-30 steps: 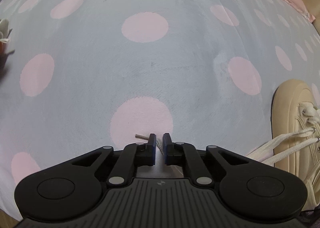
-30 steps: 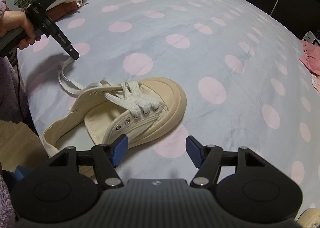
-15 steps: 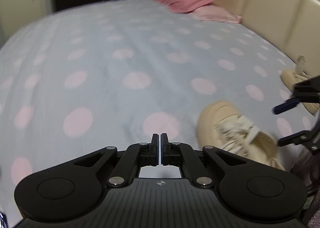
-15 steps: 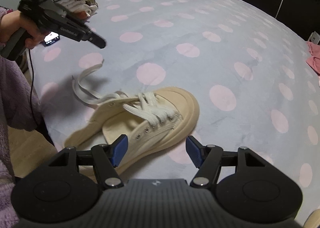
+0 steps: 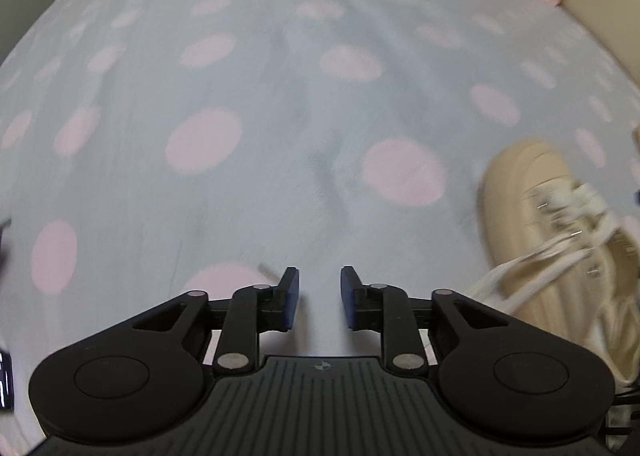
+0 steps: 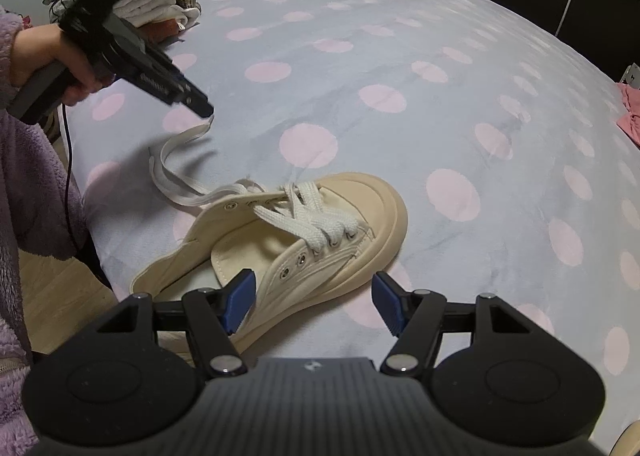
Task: Lace up shoes with both hands
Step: 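Release the lace and lift the left gripper away from the sneaker, then move the left gripper back to the sneaker eyelets and grasp the lace tip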
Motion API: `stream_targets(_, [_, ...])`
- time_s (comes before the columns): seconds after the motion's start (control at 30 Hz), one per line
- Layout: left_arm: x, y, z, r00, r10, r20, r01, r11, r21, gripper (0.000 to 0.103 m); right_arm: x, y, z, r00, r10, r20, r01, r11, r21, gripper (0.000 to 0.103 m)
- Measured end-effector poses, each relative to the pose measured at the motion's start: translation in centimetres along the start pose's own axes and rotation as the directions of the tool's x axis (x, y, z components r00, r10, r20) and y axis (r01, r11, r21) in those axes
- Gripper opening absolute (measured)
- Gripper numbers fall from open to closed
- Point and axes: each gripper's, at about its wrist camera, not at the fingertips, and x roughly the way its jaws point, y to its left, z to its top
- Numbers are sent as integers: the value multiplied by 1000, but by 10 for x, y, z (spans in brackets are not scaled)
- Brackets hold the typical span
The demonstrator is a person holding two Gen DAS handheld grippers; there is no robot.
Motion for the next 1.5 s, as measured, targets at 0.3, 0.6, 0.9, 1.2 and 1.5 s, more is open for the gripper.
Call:
stream_targets(0.3, [16,-1,-2,999,26,-23,-26,999,36,3,1,1,-2,1000,8,-3,-8,1000,-8,68])
stream_targets(0.6, [-16,-22,6,995,-18,102,3,989,147,0,0,3,-1,999,43,19,-43,999,1,68])
stream_targets(0.9, [-82,-88,-1,932,-240,270,106,897,429,0,2,5,1,999,36,31,-36,999,17,68])
stream_targets(1.2, [-85,-154,-19,900,-372,227,146,748,648,0,6,1,3,995,100,-3,-100,993,58,19])
stream_targets(1.5, [-57,-182,-35,930,-342,133,132,650,748,0,6,-7,0,995,91,-36,-87,991,106,10])
